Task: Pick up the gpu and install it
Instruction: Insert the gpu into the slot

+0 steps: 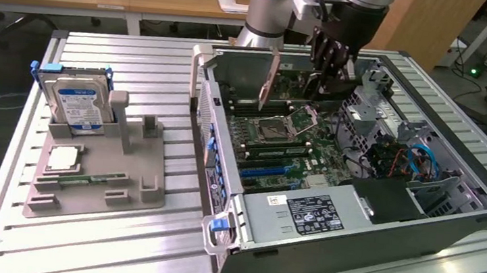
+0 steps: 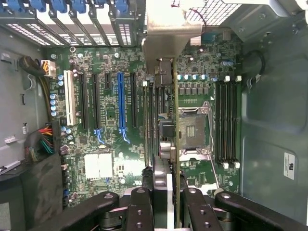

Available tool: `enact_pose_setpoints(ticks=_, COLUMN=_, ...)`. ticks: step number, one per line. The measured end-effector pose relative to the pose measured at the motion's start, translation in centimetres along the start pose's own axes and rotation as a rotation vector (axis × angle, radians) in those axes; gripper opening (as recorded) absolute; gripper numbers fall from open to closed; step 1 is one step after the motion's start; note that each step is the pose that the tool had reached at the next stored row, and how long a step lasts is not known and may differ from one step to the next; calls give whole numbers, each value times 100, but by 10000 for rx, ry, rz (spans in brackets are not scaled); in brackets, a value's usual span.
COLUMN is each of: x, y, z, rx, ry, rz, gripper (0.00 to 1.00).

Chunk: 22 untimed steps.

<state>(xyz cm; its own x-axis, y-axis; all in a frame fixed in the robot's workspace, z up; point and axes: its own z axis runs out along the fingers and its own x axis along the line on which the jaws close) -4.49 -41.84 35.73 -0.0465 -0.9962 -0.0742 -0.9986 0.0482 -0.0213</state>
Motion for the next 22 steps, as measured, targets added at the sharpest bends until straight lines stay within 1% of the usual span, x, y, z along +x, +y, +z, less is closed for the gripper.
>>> enact_pose_setpoints(ticks=3, x=1, y=1, z=15, rx=0, ry=-4, rz=-10, gripper=28)
enact_pose_setpoints(ticks=5, x=3, y=8, z=24, rx=0, ry=12, rz=-11, gripper=28)
enact_pose_setpoints(ticks=7, x=8, y=17, z=46, rx=-3, ry=14, rz=-10, gripper=28)
enact_pose_setpoints(ticks=13, x=64, y=18, z=133, rx=-80, ry=22, rz=-28, gripper=28)
enact_pose_setpoints(ticks=14, x=72, y=17, z=150, rx=-103, ry=22, rz=-52, gripper=28)
enact_pose_setpoints(ticks=15, x=82, y=18, z=165, rx=-150, ry=23, rz=-66, gripper=28)
enact_pose_setpoints(ticks=18, x=102, y=22, z=210, rx=-224, ry=42, rz=-82, gripper=28)
enact_pose_setpoints(ticks=22, x=117, y=34, z=281, rx=-222, ry=41, rz=-53, gripper=28)
